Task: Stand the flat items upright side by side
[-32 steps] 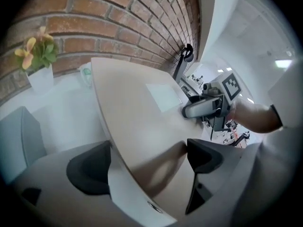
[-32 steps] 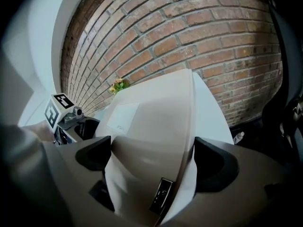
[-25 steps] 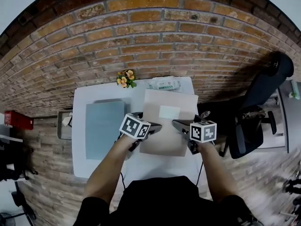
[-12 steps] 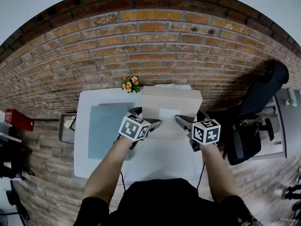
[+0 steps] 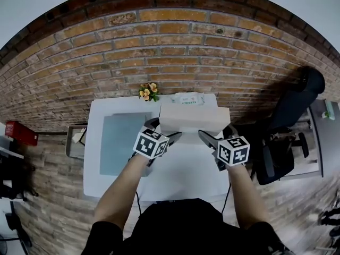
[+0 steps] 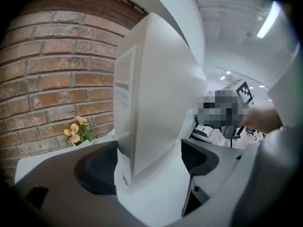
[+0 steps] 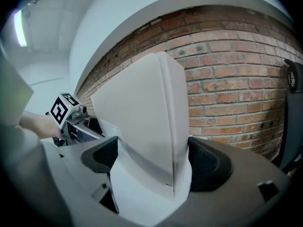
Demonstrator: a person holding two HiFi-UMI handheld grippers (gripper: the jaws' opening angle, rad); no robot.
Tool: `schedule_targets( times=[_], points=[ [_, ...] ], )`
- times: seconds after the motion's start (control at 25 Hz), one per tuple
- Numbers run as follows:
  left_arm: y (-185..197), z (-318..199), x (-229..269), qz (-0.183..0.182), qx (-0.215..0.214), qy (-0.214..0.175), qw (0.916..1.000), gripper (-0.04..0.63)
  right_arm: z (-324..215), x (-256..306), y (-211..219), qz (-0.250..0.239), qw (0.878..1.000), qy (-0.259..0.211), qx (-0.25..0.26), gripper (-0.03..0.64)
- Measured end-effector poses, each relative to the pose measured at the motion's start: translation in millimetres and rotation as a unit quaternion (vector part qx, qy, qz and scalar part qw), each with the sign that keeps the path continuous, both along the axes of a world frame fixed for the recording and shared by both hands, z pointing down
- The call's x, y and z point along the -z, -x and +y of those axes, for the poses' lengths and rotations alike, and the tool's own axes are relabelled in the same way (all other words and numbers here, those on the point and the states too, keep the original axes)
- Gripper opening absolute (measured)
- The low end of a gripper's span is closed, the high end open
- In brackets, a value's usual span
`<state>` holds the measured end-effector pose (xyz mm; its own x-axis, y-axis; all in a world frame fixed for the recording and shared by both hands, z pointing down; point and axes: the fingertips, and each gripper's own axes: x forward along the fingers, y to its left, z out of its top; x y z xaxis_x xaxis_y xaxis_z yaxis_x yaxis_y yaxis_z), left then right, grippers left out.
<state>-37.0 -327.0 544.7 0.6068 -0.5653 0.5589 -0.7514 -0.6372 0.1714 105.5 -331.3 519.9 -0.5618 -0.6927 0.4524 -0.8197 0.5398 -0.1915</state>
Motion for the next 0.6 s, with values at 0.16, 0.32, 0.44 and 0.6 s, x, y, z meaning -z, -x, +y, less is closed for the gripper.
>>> schedule_targets(
  times=[0.16,0.32,0.44,0.6],
  points=[
    [2.5,-0.7,-0.3,0.006,-0.005,-0.001,1.0,0.443,0.0,-1.1,0.1,-0.016,1.0,0.005,0.007,0.463],
    [6.7,1.3,-1.4,0.004,-0.009,-0.001,0.9999,0.443,3.6,-3.4,-0.2,-0.024,0.999,0.012,0.018,0.465],
    [12.6,2.1,0.6,0.007,-0.002,-0.004,1.0,0.443,5.5,-6.0,-2.5,-0.022,0.999,0.016,0.018,0.465],
    [18.3,10.3,4.8,0.004,-0.001,-0.009,0.9999,0.443,10.7,-4.9,-11.4,-0.019,1.0,0.016,0.002,0.486]
  ],
)
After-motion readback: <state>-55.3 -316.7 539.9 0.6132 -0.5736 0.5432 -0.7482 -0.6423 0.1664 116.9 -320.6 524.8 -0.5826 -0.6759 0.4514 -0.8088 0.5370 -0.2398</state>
